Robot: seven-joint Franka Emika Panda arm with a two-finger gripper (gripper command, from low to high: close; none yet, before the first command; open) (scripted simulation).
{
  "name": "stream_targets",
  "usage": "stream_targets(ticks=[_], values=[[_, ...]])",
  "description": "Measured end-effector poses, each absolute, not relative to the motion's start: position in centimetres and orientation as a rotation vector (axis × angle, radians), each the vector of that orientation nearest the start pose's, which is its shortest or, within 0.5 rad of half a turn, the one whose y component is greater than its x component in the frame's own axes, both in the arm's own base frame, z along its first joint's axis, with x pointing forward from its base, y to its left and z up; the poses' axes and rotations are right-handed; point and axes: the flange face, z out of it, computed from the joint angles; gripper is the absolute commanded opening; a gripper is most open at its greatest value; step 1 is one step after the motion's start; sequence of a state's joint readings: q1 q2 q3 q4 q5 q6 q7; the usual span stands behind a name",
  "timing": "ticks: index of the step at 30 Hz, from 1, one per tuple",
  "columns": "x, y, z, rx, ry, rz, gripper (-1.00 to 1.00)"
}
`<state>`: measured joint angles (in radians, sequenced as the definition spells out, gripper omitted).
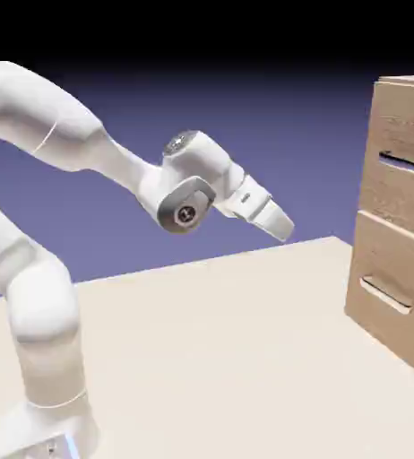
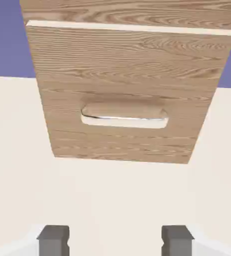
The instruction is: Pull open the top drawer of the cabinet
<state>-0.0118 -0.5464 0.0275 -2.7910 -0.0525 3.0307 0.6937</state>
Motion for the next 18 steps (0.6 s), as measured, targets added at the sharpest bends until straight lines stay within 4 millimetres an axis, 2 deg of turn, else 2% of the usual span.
stream_targets(ticks=[5, 10, 14, 18], values=[[42.1, 3.4, 44.7, -2.91, 0.296, -1.148, 0.0], [44.4, 5.5, 43.0, -3.128, -0.34, -1.138, 0.0], [46.1, 7.1, 41.4, -3.189, -0.898, -1.075, 0.0], [47.5, 8.4, 39.7, -3.135, -1.472, -0.975, 0.0]])
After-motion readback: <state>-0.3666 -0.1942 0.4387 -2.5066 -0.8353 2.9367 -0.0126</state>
